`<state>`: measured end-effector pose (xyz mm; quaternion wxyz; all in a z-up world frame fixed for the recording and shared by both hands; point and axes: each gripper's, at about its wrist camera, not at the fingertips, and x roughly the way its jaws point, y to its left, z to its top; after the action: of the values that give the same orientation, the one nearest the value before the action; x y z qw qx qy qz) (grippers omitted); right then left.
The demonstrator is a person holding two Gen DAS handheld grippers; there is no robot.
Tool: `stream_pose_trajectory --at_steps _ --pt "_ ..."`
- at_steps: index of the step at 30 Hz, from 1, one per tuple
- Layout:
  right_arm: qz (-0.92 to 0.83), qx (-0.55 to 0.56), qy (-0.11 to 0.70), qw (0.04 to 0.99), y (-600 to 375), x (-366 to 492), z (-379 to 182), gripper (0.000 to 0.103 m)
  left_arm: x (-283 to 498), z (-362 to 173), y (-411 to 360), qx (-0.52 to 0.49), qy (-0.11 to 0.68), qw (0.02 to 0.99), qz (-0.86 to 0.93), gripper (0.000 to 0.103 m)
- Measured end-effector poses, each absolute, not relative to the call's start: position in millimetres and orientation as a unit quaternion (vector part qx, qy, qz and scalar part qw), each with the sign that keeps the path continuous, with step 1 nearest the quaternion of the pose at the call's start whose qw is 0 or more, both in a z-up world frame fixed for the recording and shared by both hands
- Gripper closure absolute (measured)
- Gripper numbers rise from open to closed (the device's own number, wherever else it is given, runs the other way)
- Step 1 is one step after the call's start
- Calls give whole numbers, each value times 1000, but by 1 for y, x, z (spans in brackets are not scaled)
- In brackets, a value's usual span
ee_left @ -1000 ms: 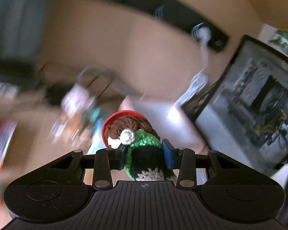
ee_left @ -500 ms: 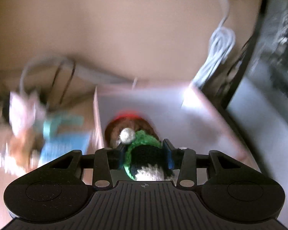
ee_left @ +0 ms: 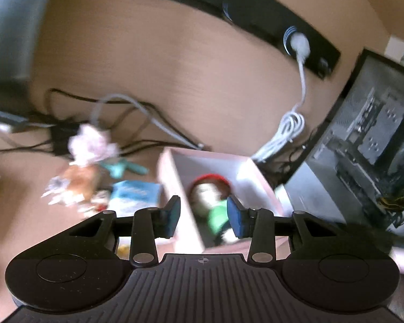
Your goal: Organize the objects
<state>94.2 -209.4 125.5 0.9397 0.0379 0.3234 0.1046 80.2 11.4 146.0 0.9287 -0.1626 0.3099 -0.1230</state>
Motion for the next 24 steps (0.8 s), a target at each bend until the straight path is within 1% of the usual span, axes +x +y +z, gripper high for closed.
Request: stream_pose_trajectory --at_steps 3,6,9,12,14,19,24 --pt "101 46 330 937 -195 127 121 56 52 137 35 -153 315 931 -99 61" --pt "62 4 342 938 -178 159 104 56 29 127 65 -147 331 930 -56 61" --pt "31 -22 368 929 -174 183 82 55 9 115 105 -174 342 923 7 64" --pt "23 -19 360 932 -173 191 82 55 -3 108 134 -199 349 914 48 64" --pt "19 7 368 930 -176 195 85 56 -7 106 144 -206 354 910 61 66" --pt "-7 0 390 921 -190 188 89 55 -15 103 158 -222 350 908 68 66" --pt "-2 -10 405 914 -191 180 90 55 -11 101 149 -227 351 908 44 67"
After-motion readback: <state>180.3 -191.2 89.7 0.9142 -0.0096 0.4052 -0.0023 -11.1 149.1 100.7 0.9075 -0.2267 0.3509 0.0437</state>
